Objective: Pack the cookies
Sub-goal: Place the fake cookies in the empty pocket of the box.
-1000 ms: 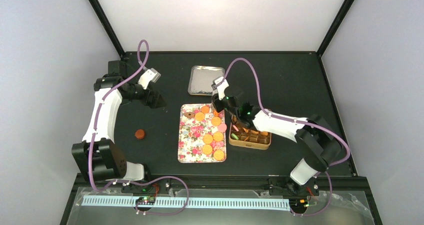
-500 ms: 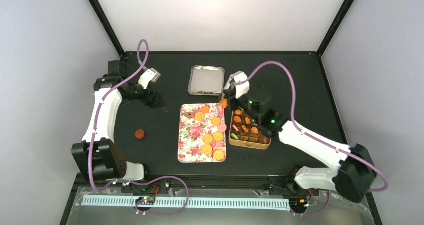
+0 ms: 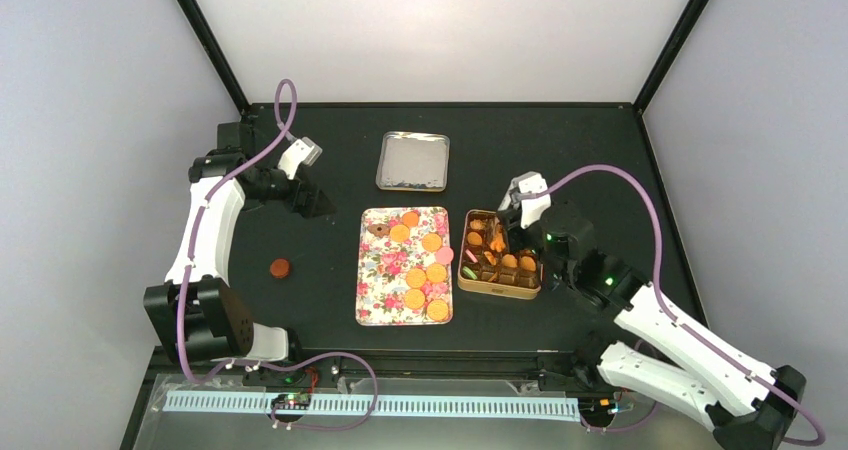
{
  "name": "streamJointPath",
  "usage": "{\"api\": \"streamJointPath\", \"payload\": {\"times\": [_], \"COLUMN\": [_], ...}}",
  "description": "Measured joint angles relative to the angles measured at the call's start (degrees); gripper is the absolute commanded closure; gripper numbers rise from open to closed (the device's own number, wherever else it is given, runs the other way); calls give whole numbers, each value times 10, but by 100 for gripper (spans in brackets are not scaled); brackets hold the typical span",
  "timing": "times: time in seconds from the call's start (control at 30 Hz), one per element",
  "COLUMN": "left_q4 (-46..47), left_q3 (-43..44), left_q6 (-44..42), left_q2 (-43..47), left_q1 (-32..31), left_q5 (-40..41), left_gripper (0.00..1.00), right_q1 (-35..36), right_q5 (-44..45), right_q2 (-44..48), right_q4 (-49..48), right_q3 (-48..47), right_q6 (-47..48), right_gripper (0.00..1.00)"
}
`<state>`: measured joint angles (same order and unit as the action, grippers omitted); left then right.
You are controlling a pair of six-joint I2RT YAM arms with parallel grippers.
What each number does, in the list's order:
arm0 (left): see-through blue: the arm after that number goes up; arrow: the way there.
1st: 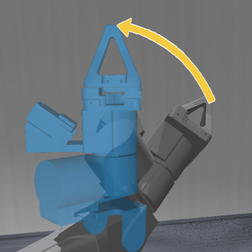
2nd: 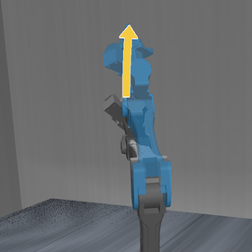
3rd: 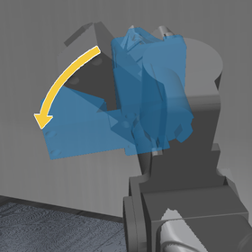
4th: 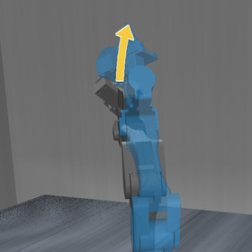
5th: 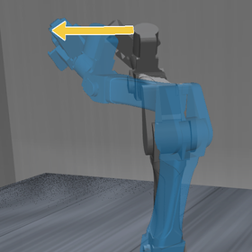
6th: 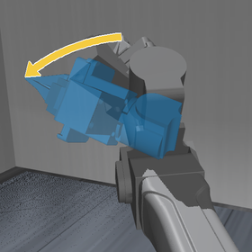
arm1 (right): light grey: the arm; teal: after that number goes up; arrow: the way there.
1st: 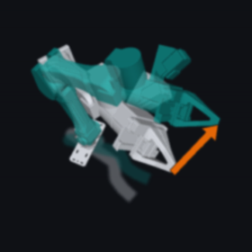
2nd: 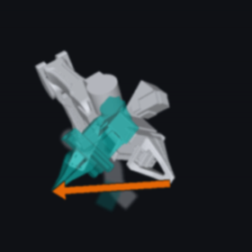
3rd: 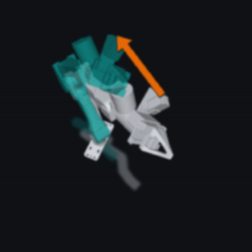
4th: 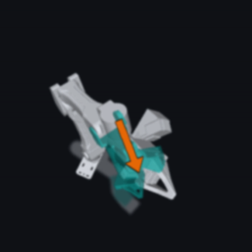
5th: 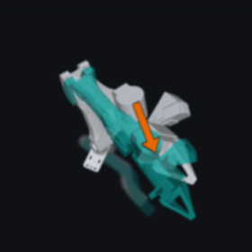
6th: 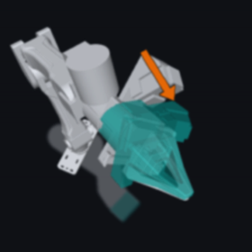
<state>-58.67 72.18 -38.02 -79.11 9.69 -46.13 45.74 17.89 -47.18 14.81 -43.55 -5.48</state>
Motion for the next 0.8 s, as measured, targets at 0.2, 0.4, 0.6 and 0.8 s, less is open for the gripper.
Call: {"api": "streamJointPath", "payload": {"times": [0.2, 0.4, 0.6, 0.8], "left_q4": [1, 1, 1, 1], "left_q3": [0, 0, 0, 0], "left_q6": [0, 0, 0, 0], "left_q2": [0, 0, 0, 0], "left_q1": [0, 0, 0, 0], "left_q5": [-5, -6, -6, -7], "left_gripper": [1, 1, 1, 1], "right_q1": [0, 0, 0, 0], "right_q5": [9, 8, 9, 8], "right_q2": [20, 13, 13, 14], "right_q4": [94, 131, 135, 135], "right_q3": [1, 9, 23, 27], "right_q6": [-37, -64, -74, -76], "right_gripper": [99, 94, 81, 73]}}
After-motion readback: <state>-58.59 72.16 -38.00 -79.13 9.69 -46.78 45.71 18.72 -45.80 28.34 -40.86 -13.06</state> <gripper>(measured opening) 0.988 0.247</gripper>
